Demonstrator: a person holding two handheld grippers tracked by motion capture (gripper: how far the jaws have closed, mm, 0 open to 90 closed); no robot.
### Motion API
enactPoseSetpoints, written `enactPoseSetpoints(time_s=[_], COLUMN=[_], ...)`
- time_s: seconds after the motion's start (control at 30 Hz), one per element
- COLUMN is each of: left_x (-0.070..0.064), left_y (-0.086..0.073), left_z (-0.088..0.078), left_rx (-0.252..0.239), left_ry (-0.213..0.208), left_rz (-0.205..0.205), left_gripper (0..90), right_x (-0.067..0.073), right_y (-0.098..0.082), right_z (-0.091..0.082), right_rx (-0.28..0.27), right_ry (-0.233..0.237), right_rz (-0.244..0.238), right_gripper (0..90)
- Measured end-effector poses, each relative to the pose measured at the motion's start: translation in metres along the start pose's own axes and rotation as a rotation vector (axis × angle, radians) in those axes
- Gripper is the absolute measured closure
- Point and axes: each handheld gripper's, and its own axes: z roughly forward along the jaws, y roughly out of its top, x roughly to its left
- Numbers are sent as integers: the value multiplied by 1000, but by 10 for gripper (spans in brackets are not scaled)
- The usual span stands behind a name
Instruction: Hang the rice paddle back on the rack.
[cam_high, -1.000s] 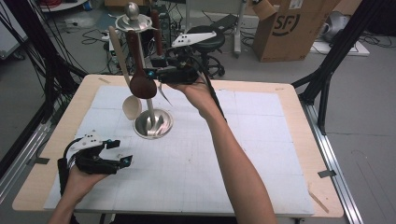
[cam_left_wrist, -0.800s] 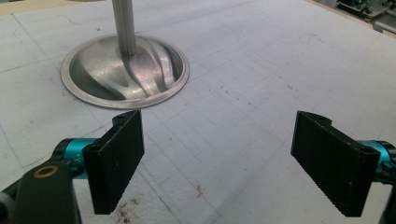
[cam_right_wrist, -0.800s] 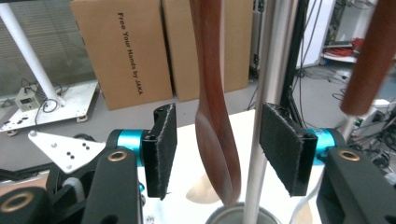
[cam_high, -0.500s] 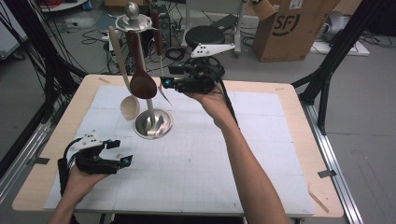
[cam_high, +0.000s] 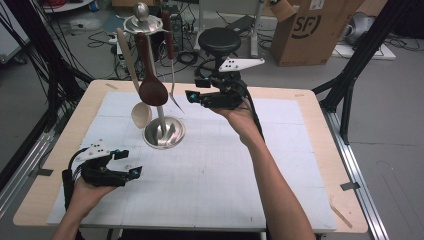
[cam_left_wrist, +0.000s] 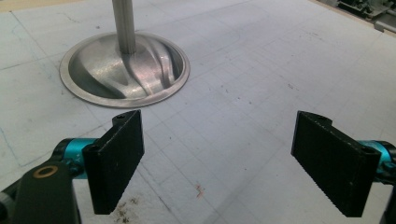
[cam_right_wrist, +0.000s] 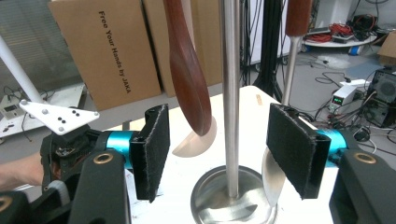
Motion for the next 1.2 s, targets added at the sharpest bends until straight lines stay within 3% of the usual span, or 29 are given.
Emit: enactPoseSetpoints(time_s=[1.2], left_x=[-1], left_y=[0], left_z=[3], left_rx=[9], left_ry=[-2], left_rz=[-2], left_gripper=[173], right_x=[0], right_y=[-88], right_z=[-43], right_rx=[58], right_ry=[-76], right_rz=[80], right_gripper=[277])
